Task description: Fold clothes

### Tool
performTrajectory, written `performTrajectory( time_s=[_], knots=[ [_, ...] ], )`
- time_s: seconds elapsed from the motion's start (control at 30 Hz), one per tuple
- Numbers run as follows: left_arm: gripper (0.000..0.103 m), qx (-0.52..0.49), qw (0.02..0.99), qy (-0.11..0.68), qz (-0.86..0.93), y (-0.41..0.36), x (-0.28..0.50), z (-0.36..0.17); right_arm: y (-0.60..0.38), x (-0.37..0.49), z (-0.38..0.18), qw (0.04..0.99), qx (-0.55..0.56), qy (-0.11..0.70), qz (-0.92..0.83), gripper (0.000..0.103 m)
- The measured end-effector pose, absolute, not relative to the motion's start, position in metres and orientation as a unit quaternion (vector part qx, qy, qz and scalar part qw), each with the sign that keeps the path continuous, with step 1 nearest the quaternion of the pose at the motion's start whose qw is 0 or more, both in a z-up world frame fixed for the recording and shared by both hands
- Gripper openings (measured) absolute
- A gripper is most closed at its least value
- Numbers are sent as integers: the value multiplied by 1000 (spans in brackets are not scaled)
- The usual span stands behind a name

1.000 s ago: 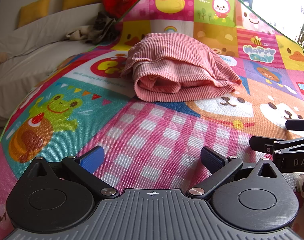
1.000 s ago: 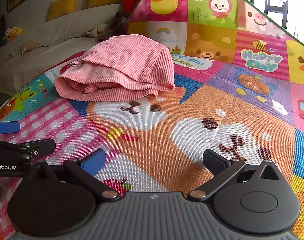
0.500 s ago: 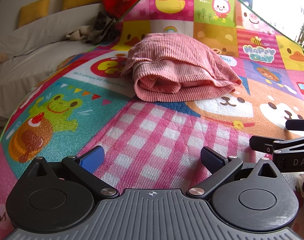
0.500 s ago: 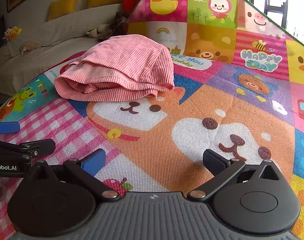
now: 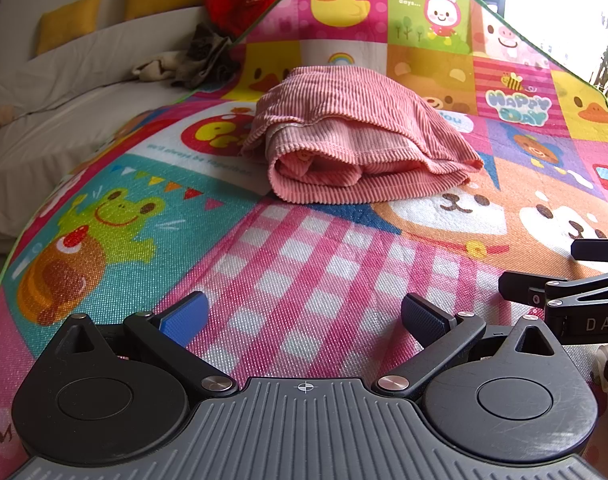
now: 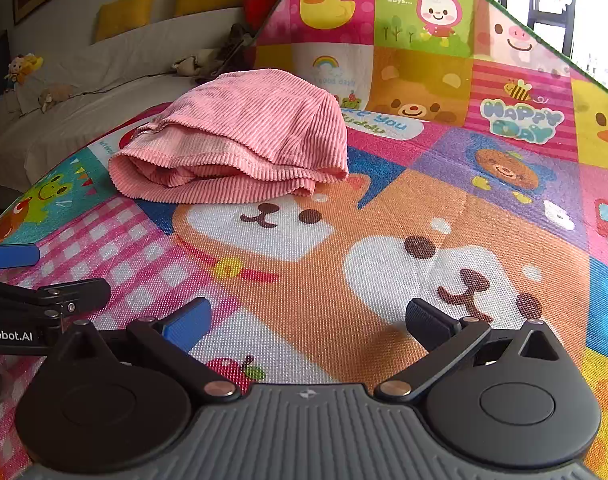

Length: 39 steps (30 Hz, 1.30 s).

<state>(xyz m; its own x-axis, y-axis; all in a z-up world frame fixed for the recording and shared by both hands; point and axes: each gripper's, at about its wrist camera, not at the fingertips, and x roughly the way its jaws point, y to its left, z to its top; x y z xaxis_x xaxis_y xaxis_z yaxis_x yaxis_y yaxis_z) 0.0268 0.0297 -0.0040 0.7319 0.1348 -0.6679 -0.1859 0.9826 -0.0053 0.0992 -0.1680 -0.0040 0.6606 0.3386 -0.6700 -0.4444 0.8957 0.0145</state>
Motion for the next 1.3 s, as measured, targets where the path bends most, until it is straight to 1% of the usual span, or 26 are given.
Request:
performTrajectory(
  time_s=[0.53, 0.87, 1.0, 1.13, 1.3],
  knots=[
    [103, -34, 929, 358, 85, 29, 26, -4, -162, 98, -2, 910, -86, 354, 197, 103],
    [103, -35, 929, 358, 85, 30, 26, -4, -159, 92, -2, 914, -116, 332, 204, 103],
    [103, -35, 929, 358, 85, 30, 26, -3, -160, 93, -3, 913, -110, 335, 206, 103],
    [103, -35, 929, 358, 84, 30, 26, -3, -168, 99, -4, 908, -81, 349, 216, 103],
    [103, -35, 929, 358, 84, 30, 26, -3, -168, 98, -5, 909, -82, 345, 218, 103]
  ],
)
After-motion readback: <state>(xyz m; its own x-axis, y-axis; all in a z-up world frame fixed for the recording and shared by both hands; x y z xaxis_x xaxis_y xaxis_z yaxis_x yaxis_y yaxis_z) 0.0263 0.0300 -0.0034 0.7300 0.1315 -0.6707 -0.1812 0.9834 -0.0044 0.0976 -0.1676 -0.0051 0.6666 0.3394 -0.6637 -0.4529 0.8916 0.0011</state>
